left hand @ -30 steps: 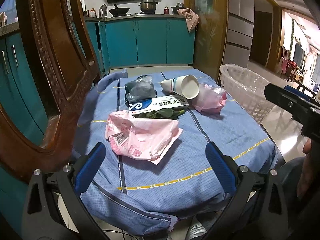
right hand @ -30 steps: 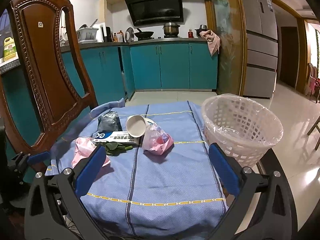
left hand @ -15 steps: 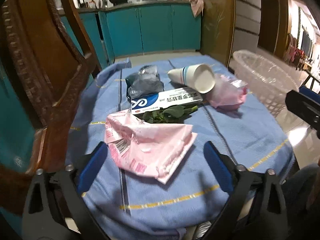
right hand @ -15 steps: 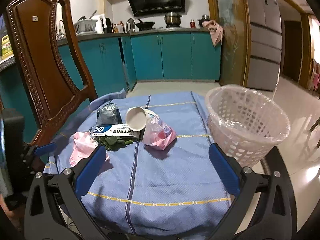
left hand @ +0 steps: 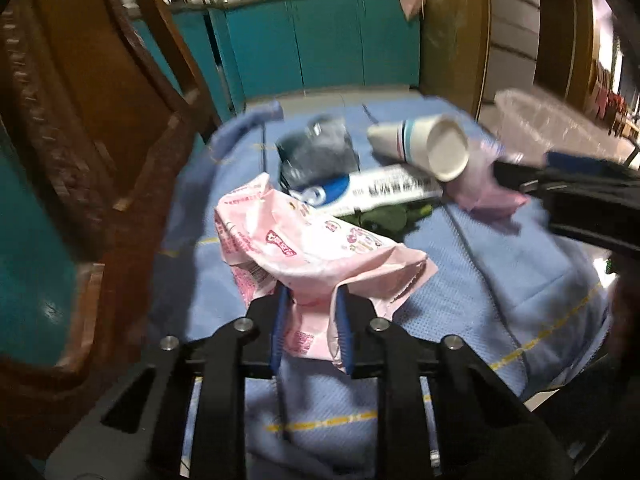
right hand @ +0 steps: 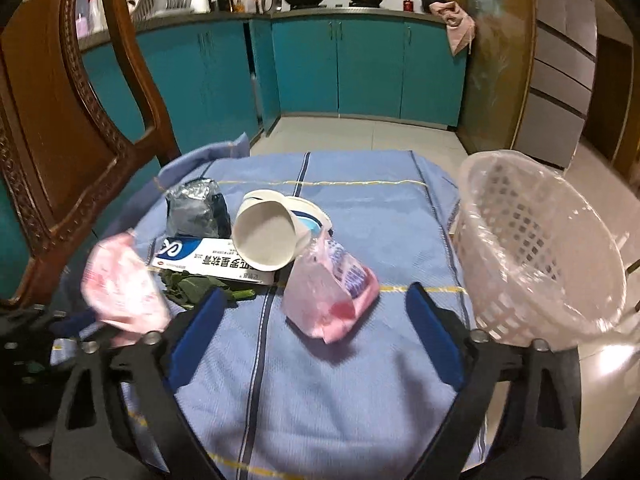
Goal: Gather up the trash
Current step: 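Grasp the pink paper bag with the left tool while the right tool grasps the pink plastic bag, then carry the pink plastic bag with the right tool and drop it into the wastebasket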
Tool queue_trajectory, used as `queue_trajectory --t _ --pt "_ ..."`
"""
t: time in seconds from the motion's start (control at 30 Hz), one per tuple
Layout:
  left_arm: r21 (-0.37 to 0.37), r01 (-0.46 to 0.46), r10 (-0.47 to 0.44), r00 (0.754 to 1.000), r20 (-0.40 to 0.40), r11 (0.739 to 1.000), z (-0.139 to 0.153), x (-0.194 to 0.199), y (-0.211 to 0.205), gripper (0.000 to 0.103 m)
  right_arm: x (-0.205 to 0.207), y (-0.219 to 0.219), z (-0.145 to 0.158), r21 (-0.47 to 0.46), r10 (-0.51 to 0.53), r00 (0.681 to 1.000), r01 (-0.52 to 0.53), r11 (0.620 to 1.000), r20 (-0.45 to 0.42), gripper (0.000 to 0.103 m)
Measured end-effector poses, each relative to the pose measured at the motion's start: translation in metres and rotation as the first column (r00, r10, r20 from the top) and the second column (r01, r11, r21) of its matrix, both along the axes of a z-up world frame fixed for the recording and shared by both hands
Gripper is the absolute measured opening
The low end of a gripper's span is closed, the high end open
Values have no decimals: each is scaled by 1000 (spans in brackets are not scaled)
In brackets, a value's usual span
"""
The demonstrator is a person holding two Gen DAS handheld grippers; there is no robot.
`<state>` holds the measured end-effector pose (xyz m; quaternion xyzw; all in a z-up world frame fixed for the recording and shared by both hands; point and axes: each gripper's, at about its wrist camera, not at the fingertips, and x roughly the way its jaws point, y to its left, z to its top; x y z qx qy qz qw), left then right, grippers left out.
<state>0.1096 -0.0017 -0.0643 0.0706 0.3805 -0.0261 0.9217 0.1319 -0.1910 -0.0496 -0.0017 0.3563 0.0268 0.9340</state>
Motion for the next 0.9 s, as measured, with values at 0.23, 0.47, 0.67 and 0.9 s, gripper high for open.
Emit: queue_trajectory --t 0.23,0.47,0.67,0.9 --pt "-122 95 -66 972 224 988 44 -38 6 19 22 -5 -18 22 19 992 -17 1000 -124 34" --pt "-111 122 -98 973 208 986 40 -39 -2 19 -36 -8 6 82 54 999 -54 995 2 29" --pt "-119 122 -97 975 202 985 42 -42 7 19 -90 -5 23 80 59 985 -73 994 162 28" --pt "-122 113 -88 976 198 986 41 -38 4 20 -90 -10 25 88 62 985 -77 993 161 28"
